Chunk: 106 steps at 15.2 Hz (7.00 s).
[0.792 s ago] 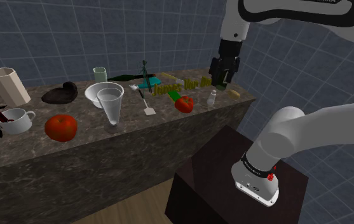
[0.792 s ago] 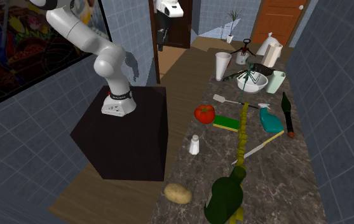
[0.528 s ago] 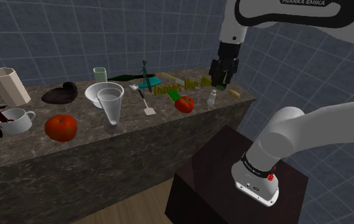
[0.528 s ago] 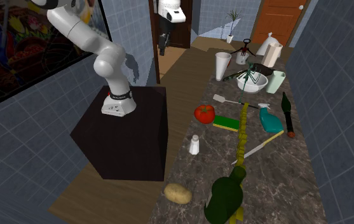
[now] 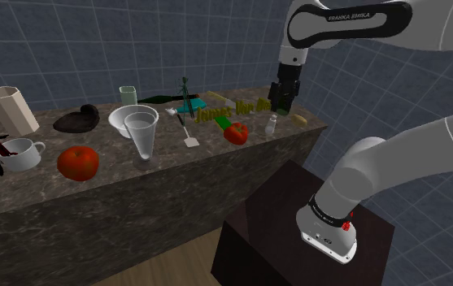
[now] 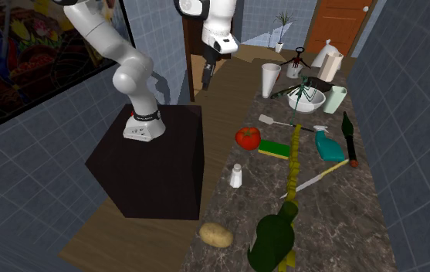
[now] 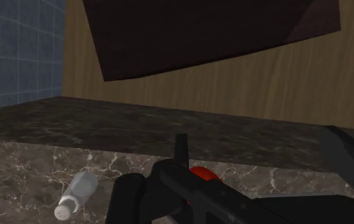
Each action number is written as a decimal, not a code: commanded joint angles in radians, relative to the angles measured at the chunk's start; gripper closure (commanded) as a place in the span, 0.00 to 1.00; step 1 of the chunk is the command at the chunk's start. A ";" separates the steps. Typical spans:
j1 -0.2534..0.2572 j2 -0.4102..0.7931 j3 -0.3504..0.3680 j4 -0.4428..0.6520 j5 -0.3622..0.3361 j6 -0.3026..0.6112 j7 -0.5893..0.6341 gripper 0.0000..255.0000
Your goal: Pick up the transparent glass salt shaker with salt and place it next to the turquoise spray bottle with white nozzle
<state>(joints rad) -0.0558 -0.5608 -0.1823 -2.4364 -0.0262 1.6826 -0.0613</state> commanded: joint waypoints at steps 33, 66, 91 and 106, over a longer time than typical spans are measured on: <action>-0.183 0.974 -0.239 0.471 0.144 0.433 -0.622 0.00; -0.162 0.854 -0.264 0.527 0.089 0.267 -0.594 1.00; -0.090 0.779 -0.231 0.706 0.069 0.019 -0.474 1.00; 0.057 0.979 -0.107 1.002 0.163 -0.081 -0.201 1.00</action>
<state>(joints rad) -0.0058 0.3879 -0.2976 -1.4773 0.1274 1.6149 -0.2807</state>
